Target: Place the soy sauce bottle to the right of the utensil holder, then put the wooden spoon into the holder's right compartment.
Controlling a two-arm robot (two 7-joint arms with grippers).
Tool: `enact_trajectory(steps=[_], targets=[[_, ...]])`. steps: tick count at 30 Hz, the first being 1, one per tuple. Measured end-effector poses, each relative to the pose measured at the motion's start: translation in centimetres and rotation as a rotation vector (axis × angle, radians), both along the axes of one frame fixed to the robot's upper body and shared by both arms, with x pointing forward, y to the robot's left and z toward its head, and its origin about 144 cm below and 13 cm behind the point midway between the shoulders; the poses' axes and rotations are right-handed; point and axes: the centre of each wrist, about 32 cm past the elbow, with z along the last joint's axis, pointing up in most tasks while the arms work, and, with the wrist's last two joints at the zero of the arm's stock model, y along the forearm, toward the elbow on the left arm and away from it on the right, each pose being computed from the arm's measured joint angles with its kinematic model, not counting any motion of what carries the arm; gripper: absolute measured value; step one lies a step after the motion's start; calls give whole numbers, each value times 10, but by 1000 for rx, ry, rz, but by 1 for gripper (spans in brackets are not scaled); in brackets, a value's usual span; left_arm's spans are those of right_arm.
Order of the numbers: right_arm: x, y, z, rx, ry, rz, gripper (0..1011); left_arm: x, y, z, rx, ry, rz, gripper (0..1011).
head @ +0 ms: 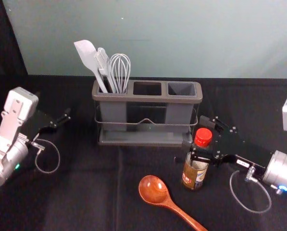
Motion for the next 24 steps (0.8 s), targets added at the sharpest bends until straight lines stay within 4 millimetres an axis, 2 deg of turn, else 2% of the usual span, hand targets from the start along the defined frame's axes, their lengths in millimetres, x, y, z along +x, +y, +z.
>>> enact_trajectory(steps=[14,19,23,24], targets=[[0,0,0,3,-2,0,996,0,0,0,0,0,0,1005],[0,0,0,3,-2,0,909,0,0,0,0,0,0,1005],[0,0,0,3,-2,-1,760,0,0,0,0,0,0,1005],[0,0,0,3,-2,-1,760,0,0,0,0,0,0,1005]])
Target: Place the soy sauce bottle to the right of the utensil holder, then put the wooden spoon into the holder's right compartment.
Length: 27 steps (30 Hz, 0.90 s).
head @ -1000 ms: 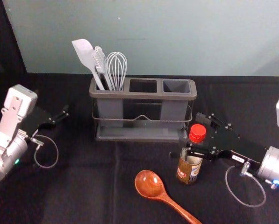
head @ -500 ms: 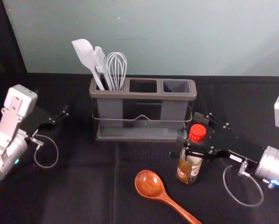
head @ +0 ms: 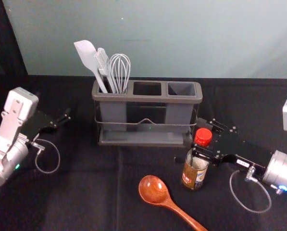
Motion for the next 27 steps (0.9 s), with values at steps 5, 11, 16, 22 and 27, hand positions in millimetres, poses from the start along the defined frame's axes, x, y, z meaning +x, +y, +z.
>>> enact_trajectory(steps=[5,11,16,22,27], targets=[[0,0,0,0,0,0,600,0,0,0,0,0,0,1005],[0,0,0,-1,0,0,399,0,0,0,0,0,0,1005],[0,0,0,-1,0,0,378,0,0,0,0,0,0,1005],[-3,0,2,-16,-13,0,378,0,0,0,0,0,0,1005],[-8,-2,11,-42,-43,-15,378,0,0,0,0,0,0,1005]])
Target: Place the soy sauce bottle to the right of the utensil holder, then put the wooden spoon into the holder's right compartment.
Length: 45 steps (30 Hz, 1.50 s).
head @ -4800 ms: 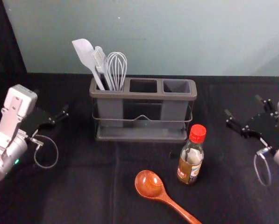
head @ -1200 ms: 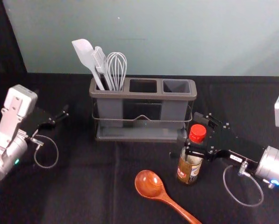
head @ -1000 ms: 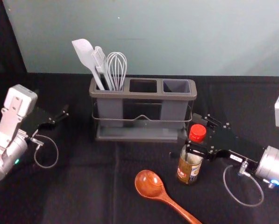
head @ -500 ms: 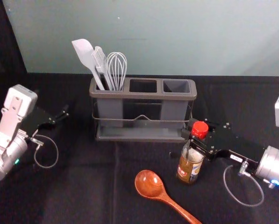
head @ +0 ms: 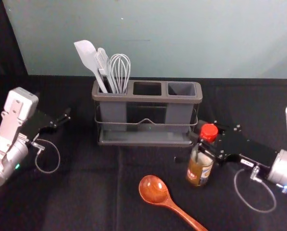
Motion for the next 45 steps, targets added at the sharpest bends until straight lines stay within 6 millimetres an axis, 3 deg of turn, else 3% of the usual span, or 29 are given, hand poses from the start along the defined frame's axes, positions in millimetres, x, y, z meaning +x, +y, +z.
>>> enact_trajectory(steps=[9,16,24,39,45], targets=[[-10,-16,19,-41,-38,-79,378,0,0,0,0,0,0,1005],[-6,-29,20,-38,-42,-150,378,0,0,0,0,0,0,1005],[15,-39,12,-1,-30,-212,378,0,0,0,0,0,0,1005],[62,-28,-4,25,-46,-228,380,0,0,0,0,0,0,1005],[72,-23,-6,18,-50,-228,378,0,0,0,0,0,0,1005]])
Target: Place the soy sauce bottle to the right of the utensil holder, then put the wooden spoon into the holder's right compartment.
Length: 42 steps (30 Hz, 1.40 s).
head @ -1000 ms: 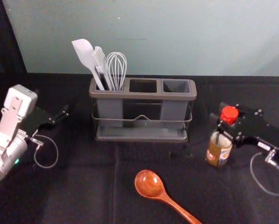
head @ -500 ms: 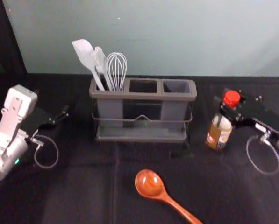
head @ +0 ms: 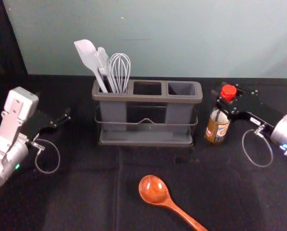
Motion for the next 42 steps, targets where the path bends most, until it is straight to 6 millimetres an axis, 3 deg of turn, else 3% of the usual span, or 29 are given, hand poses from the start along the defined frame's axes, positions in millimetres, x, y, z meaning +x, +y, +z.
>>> enact_trajectory(steps=[42], targets=[[8,4,-9,10,5,-3,378,0,0,0,0,0,0,1005]])
